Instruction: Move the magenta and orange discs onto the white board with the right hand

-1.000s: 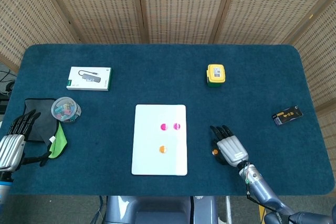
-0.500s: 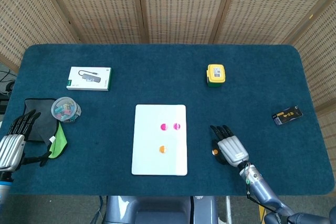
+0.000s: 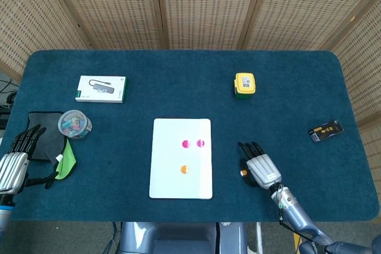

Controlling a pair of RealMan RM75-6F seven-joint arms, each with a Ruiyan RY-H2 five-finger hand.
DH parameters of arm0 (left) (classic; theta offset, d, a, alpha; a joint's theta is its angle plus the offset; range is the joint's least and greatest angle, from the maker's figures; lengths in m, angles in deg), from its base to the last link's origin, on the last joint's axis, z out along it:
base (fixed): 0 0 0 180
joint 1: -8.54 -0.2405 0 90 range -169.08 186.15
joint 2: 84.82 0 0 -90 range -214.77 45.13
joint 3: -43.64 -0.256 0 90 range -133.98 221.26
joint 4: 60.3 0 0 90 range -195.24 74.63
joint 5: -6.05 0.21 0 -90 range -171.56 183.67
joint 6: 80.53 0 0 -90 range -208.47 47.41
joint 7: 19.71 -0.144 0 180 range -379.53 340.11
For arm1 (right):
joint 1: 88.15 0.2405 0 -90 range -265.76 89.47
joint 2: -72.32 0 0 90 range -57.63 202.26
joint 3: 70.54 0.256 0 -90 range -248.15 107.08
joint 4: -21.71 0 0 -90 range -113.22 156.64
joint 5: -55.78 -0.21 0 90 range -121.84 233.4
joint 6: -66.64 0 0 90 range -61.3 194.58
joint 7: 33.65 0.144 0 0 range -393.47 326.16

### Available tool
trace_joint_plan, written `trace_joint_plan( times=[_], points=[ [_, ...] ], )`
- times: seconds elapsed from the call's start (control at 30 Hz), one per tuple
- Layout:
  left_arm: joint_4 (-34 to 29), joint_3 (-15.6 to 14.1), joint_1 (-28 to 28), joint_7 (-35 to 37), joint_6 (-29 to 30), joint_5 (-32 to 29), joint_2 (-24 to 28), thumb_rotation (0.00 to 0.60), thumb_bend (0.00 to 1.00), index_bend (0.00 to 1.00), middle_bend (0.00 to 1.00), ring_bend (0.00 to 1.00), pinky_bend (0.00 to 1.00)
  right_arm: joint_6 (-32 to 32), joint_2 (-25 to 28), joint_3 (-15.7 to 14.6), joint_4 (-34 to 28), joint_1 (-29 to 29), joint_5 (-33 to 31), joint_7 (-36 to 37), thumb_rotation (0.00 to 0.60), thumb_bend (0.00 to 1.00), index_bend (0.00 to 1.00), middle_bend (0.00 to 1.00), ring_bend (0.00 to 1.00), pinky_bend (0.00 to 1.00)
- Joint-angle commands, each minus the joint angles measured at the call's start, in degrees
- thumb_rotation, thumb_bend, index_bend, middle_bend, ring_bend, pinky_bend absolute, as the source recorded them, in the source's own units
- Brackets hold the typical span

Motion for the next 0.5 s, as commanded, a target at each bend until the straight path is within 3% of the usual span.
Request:
trace_joint_plan(
  times=[0.03,0.17,0.23,0.5],
  points=[
    [0.0,0.0,0.0,0.0,0.0,0.0,0.0,0.6,0.0,0.0,0.0,0.0,0.0,0.0,0.4,0.3,-0.7,0.0,0.3,0.0,0.6,0.42,0.52,0.0,0.0,0.03],
    [0.0,0.0,0.0,-0.1,0.0,0.0,0.0,0.6,0.0,0.0,0.0,0.0,0.0,-0.3,1.8,1.4,-3.5,0.8,0.7,0.0,0.6,0.42,0.52,0.0,0.0,0.03],
    [-0.1,0.0,0.0,-0.1,-0.1,0.0,0.0,0.6,0.0,0.0,0.0,0.0,0.0,-1.3,3.3,3.5,-7.9,3.2,1.4,-1.0,0.6,0.42,0.52,0.0,0.0,0.03],
    [-0.1,0.0,0.0,-0.1,-0.2,-0.1,0.0,0.6,0.0,0.0,0.0,0.0,0.0,-9.3,3.5,8.6,-15.3,9.6,-4.7,-12.2,0.6,0.42,0.52,0.0,0.0,0.03]
  ],
)
